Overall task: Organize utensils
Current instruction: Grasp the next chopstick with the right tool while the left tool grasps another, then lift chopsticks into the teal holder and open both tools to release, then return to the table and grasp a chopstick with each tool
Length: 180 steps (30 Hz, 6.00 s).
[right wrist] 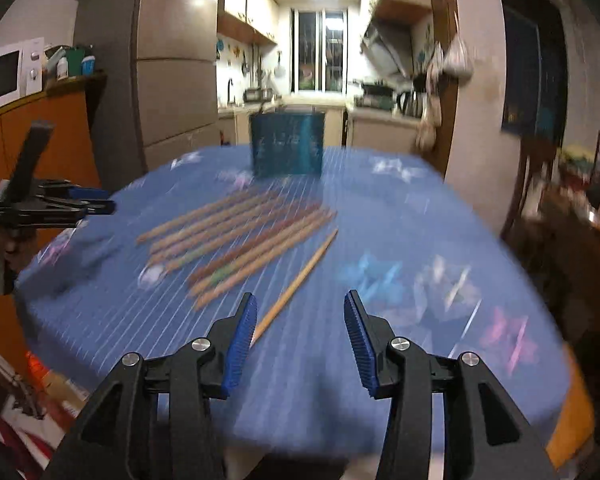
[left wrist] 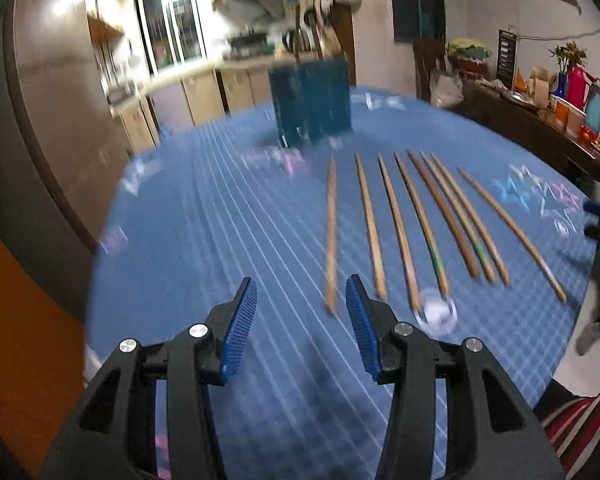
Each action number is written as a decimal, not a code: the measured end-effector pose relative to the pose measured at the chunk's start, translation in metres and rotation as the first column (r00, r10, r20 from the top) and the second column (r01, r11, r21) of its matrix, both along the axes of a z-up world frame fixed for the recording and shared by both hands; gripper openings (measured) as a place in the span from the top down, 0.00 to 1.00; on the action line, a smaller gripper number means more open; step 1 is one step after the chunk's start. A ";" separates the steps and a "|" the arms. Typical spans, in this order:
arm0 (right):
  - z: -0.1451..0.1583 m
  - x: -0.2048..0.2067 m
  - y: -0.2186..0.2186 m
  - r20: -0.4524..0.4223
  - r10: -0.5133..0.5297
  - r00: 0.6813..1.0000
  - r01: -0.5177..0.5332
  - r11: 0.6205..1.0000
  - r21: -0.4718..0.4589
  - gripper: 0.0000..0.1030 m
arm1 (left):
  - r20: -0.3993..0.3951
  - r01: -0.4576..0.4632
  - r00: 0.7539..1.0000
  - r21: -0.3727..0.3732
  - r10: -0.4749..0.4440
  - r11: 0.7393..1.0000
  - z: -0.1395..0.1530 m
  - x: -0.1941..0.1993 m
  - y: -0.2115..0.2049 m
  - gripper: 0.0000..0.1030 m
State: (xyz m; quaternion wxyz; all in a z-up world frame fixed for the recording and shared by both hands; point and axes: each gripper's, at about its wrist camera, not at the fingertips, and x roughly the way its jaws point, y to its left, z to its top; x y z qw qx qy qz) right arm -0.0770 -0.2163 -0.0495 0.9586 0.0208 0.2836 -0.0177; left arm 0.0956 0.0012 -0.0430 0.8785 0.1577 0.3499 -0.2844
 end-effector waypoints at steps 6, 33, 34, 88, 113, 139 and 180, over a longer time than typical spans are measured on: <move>-0.024 -0.014 0.049 -0.009 -0.028 1.000 0.027 0.999 -0.031 0.54 | -0.040 0.032 0.999 -0.009 -0.032 0.999 -0.024 0.004 -0.006 0.56; -0.042 0.002 0.052 -0.055 -0.160 0.986 0.161 0.987 0.014 0.91 | -0.147 0.021 0.989 0.021 -0.018 1.000 -0.040 0.037 -0.044 0.87; -0.042 0.000 0.051 -0.055 -0.161 0.985 0.162 0.987 0.014 0.91 | -0.150 0.027 0.988 0.016 -0.025 0.999 -0.040 0.036 -0.045 0.92; 0.189 0.136 -0.047 0.276 0.128 0.953 -0.151 0.986 0.065 0.92 | 0.149 -0.059 0.984 -0.261 0.100 0.964 0.166 0.039 -0.059 0.95; 0.295 0.292 -0.064 0.312 0.066 0.948 -0.074 0.997 0.014 0.92 | 0.378 -0.050 0.908 -0.333 0.182 0.942 0.283 0.144 -0.124 0.95; 0.209 0.464 -0.051 0.175 0.081 0.981 -0.080 0.997 -0.011 0.92 | 0.230 -0.047 0.965 -0.312 0.124 0.949 0.188 0.254 -0.162 0.95; 0.042 0.068 -0.019 -0.018 0.037 0.999 -0.037 0.999 0.002 0.74 | 0.004 -0.125 0.992 -0.087 0.126 0.988 0.030 0.014 -0.034 0.85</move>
